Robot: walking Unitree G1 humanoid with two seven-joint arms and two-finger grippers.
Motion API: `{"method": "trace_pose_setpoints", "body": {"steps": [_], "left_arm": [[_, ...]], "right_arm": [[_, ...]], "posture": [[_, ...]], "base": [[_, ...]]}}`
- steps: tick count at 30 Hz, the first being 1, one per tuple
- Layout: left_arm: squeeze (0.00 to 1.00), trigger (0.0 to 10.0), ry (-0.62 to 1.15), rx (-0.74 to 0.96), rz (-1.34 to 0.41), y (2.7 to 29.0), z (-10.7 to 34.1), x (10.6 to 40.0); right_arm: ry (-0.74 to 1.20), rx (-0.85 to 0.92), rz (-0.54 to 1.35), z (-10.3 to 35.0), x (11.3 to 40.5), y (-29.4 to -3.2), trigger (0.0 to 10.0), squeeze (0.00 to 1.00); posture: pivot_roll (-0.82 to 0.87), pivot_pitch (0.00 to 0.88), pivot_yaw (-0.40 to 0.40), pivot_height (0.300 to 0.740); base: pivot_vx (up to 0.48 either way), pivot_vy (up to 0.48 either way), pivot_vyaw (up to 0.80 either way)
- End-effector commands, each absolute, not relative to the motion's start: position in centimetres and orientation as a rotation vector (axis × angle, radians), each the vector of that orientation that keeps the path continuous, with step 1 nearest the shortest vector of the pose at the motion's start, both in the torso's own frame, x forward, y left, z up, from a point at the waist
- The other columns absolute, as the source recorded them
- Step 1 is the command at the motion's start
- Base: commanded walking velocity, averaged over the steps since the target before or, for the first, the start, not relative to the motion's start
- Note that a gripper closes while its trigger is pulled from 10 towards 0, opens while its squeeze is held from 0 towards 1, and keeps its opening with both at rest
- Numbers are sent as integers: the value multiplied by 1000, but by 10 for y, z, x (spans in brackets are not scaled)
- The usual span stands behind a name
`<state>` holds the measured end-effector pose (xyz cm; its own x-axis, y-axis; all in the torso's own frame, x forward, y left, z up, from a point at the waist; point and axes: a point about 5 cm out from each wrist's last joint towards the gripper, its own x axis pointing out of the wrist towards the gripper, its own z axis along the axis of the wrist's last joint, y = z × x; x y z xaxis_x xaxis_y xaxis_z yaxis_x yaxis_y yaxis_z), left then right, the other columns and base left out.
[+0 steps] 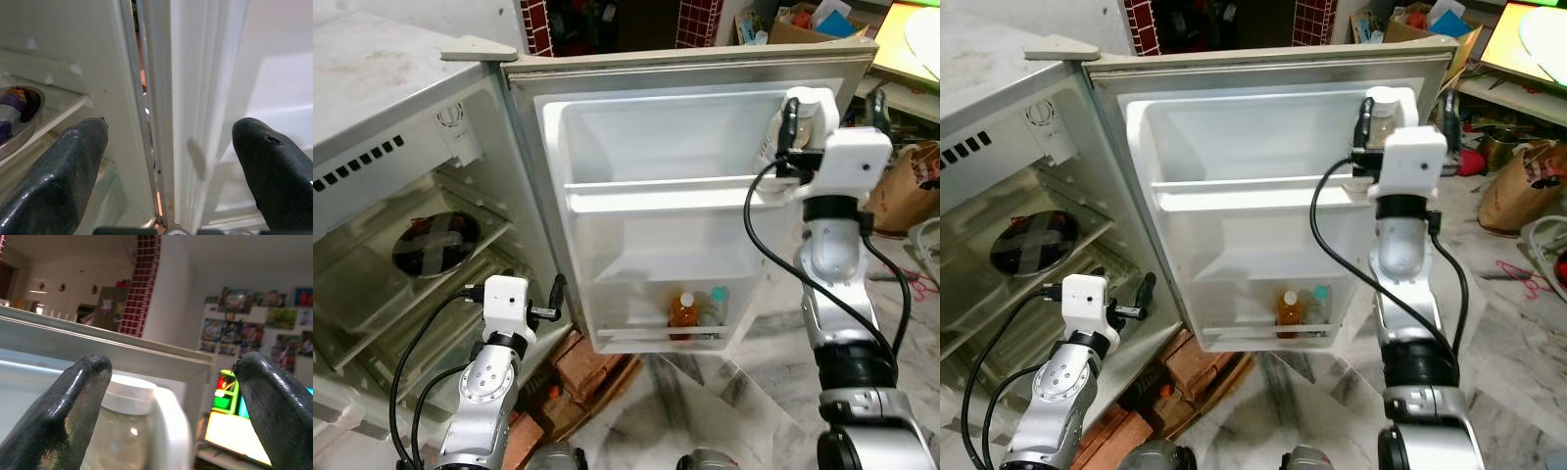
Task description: Restocking fridge
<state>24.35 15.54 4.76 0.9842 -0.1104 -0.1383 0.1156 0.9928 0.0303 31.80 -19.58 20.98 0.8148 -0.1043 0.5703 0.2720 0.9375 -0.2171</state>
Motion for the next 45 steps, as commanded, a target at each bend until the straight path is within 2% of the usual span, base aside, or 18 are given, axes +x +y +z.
{"method": "trace_pose_setpoints", "body": {"steps": [1,8,9,10,11,12,13,26,29,33,45], "left_arm": [[0,10000,146,46,-109,157,45,243],[0,10000,128,66,-114,158,50,250],[0,10000,130,75,-113,157,50,252],[0,10000,131,77,-111,157,50,252],[0,10000,131,78,-112,156,50,252],[0,10000,131,79,-113,156,50,252],[0,10000,132,75,-112,155,50,252],[0,10000,139,75,-112,152,47,249],[0,10000,142,78,-113,151,46,249],[0,10000,143,82,-114,151,46,250],[0,10000,177,104,-116,148,38,251]], "right_arm": [[-607,-310,-215,217,315,-196,10000,1000],[-472,-261,-361,194,299,-225,10000,1000],[-341,-168,-443,167,292,-239,10000,624],[-283,-121,-477,155,290,-244,10000,624],[-223,-104,-498,140,286,-248,10000,118],[-190,-99,-506,132,284,-250,10000,118],[-155,-104,-506,123,281,-250,10000,0],[12,-39,-418,85,273,-229,10000,0],[16,-47,-327,82,275,-216,10000,0],[-10,-68,-231,87,280,-203,10000,0],[-20,7,-159,87,285,-187,10000,0]], "posture": [[-19,0,55,740],[-40,0,65,740],[-49,0,66,740],[-49,0,66,740],[-51,0,64,740],[-50,0,63,740],[-48,0,61,740],[-48,0,49,740],[-50,0,49,740],[-51,0,49,740],[-52,0,51,740]], "base": [[0,0,0],[0,0,0],[0,0,0],[0,0,0],[0,-262,0],[0,-262,0],[0,-416,0],[0,-441,0],[0,-480,0],[0,-480,800],[0,-480,791]]}}
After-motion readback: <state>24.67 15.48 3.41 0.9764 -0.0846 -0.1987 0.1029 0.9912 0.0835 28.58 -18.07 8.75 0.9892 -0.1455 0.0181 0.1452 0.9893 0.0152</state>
